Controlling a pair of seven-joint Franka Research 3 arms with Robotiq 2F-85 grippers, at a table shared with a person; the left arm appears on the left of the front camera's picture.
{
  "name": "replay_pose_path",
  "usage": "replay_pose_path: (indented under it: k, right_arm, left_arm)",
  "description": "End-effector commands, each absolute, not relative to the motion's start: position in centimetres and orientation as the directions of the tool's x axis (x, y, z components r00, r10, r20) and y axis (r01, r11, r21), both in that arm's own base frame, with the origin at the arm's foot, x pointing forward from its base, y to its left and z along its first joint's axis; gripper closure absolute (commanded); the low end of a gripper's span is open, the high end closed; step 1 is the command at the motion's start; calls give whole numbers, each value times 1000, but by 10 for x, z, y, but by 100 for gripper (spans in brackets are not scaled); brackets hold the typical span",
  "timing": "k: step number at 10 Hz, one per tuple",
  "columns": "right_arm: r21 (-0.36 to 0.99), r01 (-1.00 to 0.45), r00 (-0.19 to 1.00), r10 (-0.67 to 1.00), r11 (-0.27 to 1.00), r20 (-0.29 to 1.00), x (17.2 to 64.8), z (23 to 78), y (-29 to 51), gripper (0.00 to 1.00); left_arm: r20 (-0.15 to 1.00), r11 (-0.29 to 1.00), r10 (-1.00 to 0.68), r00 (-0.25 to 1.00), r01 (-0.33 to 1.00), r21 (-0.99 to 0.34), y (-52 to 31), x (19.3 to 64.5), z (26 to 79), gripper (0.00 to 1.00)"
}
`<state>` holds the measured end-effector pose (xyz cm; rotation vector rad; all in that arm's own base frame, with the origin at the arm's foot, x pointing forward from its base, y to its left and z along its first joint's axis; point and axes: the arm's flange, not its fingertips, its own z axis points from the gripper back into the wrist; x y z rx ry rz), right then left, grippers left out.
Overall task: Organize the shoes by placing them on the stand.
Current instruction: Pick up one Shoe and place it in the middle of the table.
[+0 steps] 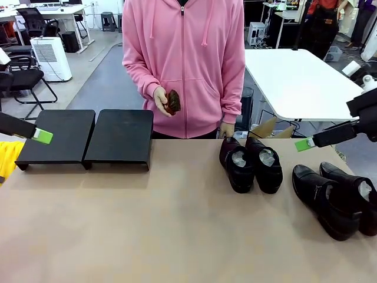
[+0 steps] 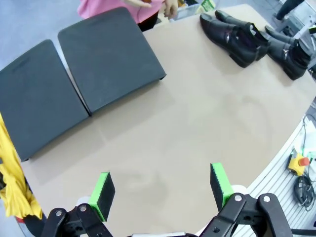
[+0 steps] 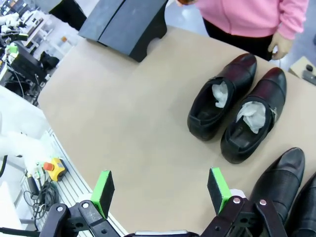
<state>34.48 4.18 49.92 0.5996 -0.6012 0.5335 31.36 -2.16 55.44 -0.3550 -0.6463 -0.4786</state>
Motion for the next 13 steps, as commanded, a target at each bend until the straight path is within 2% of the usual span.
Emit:
replay_pose_path:
  k: [1,2,3,4,5,9,10,11,13]
  right_arm:
    - [359,-610,704,274,707,655,346,499,38,0]
    - [408,-598,721,242,690,649,349,500,28,0]
    - [464,-559,748,176,687,640,346,509,-3,0]
    - [480,-524,759,129,704,639,341,516,-26,0]
    - [484,-503,758,97,716,645,337,522,-42,0]
    - [492,-445,813,107,748,573,348,517,-46,0]
    - [479,-455,788,89,750,609,337,519,-61,0]
    - [479,-455,788,89,750,609,337,519,-61,0]
    - [479,-455,788,89,750,609,337,519,-61,0]
  left_arm:
    - [650,805,-333,683,565,-181,-32,316,553,0]
    - [646,834,-312,697,527,-166,-22,314,554,0]
    - [616,874,-202,761,424,-237,5,306,565,0]
    - [597,872,-173,784,403,-276,25,296,577,0]
    - [553,839,-181,814,421,-346,38,288,584,0]
    - [533,809,-189,825,439,-391,43,283,593,0]
    - [533,797,-160,831,427,-427,42,285,594,0]
    - [534,826,-169,828,415,-381,50,275,594,0]
    - [534,826,-169,828,415,-381,50,275,594,0]
